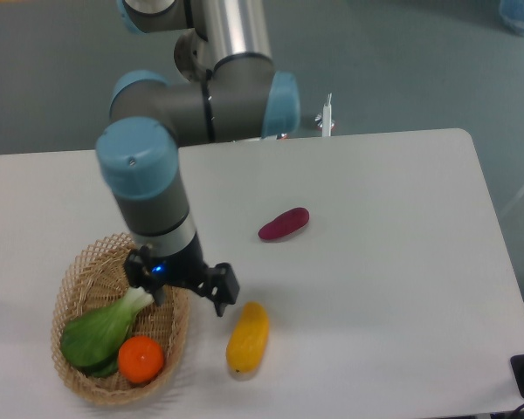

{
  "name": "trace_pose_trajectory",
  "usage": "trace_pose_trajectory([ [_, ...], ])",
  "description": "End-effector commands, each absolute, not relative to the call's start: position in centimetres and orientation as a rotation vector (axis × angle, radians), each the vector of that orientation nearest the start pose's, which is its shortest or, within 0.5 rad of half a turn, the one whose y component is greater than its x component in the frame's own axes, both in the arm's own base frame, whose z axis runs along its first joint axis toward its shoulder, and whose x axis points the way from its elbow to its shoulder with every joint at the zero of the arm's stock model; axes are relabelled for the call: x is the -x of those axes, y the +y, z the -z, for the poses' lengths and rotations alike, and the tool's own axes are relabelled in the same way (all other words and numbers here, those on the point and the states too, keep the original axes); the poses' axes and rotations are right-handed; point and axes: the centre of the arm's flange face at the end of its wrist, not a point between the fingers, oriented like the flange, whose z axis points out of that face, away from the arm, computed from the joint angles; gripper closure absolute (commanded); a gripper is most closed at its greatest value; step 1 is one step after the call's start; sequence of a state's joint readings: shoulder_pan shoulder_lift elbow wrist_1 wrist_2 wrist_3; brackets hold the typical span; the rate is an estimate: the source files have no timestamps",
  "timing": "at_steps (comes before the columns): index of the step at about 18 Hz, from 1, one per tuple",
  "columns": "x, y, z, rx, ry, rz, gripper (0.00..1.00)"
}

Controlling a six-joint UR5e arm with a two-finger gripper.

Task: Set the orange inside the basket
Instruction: 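Lift the open gripper up out of the basket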

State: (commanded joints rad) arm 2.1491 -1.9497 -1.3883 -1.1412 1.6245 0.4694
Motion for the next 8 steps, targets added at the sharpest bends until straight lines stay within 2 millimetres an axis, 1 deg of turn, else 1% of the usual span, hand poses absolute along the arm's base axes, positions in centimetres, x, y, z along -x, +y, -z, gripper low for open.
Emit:
trace_pose_trajectory([
  [2,25.8,62.1,-40.8,2.955,-0.18,-0.243,0.0],
  [4,25.4,61.3,-41.8,2.946,-0.185,-0.242,0.0],
  [5,25.5,60.9,-41.9,2.947,-0.192,-0.242,0.0],
  [6,25.5,60.8,-41.5,2.952,-0.194,-0.236,0.0],
  [8,25.5,60.8,-41.7,2.946,-0.194,-0.238,0.0],
])
